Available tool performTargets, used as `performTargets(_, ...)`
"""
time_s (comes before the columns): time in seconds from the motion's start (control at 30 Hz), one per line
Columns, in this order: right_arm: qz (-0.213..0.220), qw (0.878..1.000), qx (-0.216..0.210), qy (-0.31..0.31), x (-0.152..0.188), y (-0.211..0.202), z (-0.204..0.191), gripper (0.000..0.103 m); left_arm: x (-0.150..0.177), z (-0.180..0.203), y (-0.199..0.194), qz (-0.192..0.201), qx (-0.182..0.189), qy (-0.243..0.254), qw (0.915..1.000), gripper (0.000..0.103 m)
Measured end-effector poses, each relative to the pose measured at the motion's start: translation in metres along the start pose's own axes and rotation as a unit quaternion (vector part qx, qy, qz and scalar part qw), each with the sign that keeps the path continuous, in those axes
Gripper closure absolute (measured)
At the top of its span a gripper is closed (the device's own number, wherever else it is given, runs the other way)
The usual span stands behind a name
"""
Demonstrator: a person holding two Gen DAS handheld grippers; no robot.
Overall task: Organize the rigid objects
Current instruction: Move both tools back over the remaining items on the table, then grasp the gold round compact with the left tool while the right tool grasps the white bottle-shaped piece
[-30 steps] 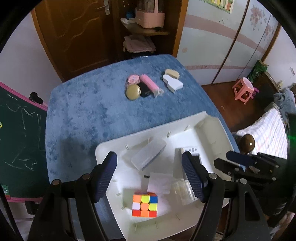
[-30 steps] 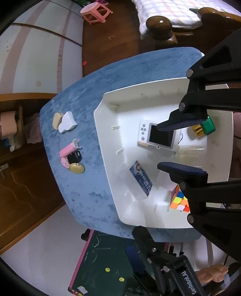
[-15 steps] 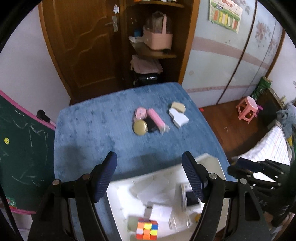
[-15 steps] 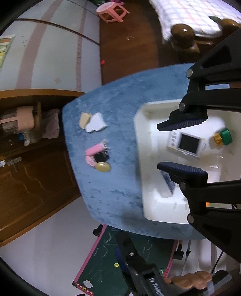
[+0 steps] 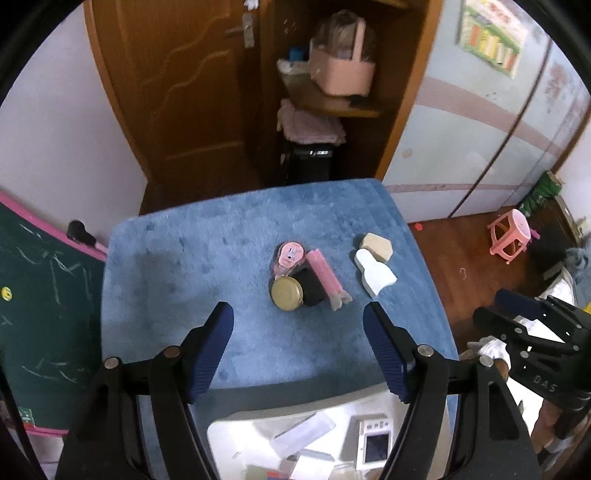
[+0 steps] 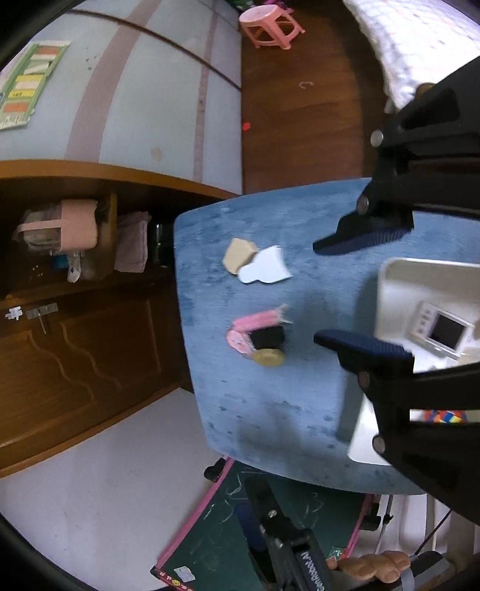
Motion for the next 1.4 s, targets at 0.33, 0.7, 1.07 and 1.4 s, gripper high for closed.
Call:
performTargets(0.33,-0.058,0.998,-0.013,0.016,-0.046,0.096,0.026,0.054,0.007,-0.022,0.128,-0.121,0.002,-0.083,0.9892,0.027)
performTargets(0.7,-0.125,0.991,-0.014,0.051,-0.046,0.194,0.047,0.054,0.025,-0.042,0.206,-0.168,-0.008,-0.162,0.9725,0.027)
performTargets(1.07,-0.148,0.989,0.011,0.013,-0.036,0.238,0.036,0.054,0.038,-0.054,0.217,-0.163,0.009,-0.191,0.9679,0.026)
performTargets(1.4,-0.147,0.989,0.033,-0.012,-0.031,0.250,0.030,0.048,0.062,-0.076,0.220,-0.188,-0.013,-0.200,0.9616,0.027)
Point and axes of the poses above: each gripper's, at about its wrist camera, not at the fingertips, and y roughly the way its jaws point, z to its right, x to its underside, the point moved 7 cm from there along y, roughly the way its jaws point, and after that the axes turned 5 degrees about y, right-handed, at the moved point
